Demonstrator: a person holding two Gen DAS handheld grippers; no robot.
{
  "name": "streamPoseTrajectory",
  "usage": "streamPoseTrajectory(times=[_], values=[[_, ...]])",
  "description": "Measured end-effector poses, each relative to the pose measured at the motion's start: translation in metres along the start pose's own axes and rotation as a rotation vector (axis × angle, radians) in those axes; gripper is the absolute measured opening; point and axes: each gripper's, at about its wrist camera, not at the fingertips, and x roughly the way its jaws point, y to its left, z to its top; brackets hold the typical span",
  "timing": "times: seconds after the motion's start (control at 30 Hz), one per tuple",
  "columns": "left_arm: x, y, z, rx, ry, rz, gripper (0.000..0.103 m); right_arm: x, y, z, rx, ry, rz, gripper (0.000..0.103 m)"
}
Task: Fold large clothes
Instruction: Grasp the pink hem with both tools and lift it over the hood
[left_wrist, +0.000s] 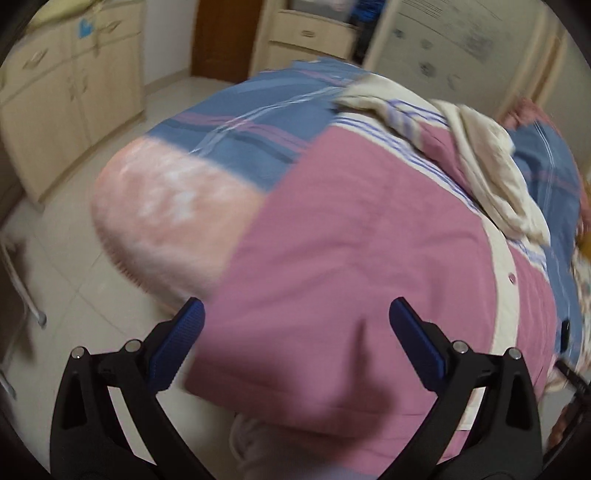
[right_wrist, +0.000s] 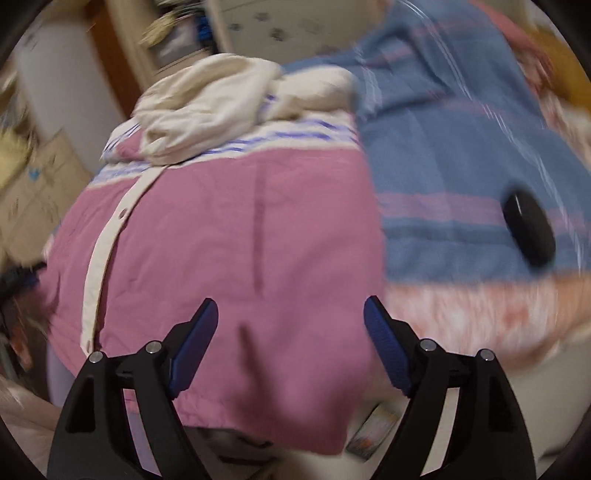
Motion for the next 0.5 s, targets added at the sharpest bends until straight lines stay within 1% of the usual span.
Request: streamPoseTrajectory(times=[0.03,0.07,0.1,0.2,0.23,0.27,0.33,0.37,0.4,0.47,0.5], values=[[0.001,0.015,0.001,-0.041,0.005,0.013,0.101,0.002,-0.016,-0.006,0.085,0.016,0.050,0.081],[0.003,0.029,0.002,-0.077,0.018,0.007,0.101,0.004,-0.026,-0.009,0.134,0.029,0.075,0.081],[0.006,0.039,0.002,-0.104,0.034,-0.015,0.101,0.008,-0.037,-0.015,0.195,0.048,0.106,0.081],[0.019,0.064,0.000,-0.216,0.100,-0.172,0.101,0.024,-0.055,-0.029,0.303,0.089,0.203,0.081],[0.023,0.069,-0.002,-0.252,0.113,-0.215,0.101,0.029,-0.057,-0.032,0.323,0.103,0.228,0.081],[0.026,0.073,-0.004,-0.275,0.120,-0.237,0.101,0.035,-0.058,-0.035,0.342,0.124,0.254,0.081],[0.033,0.077,-0.008,-0.321,0.139,-0.268,0.101,0.044,-0.056,-0.039,0.361,0.160,0.268,0.082],[0.036,0.080,-0.010,-0.350,0.150,-0.298,0.101,0.047,-0.054,-0.040,0.363,0.169,0.269,0.082],[0.038,0.081,-0.013,-0.377,0.156,-0.337,0.101,0.046,-0.054,-0.038,0.358,0.171,0.275,0.082],[0.042,0.084,-0.017,-0.449,0.160,-0.457,0.101,0.046,-0.050,-0.039,0.359,0.170,0.299,0.082],[0.043,0.084,-0.018,-0.472,0.160,-0.489,0.101,0.046,-0.048,-0.038,0.365,0.172,0.318,0.081]])
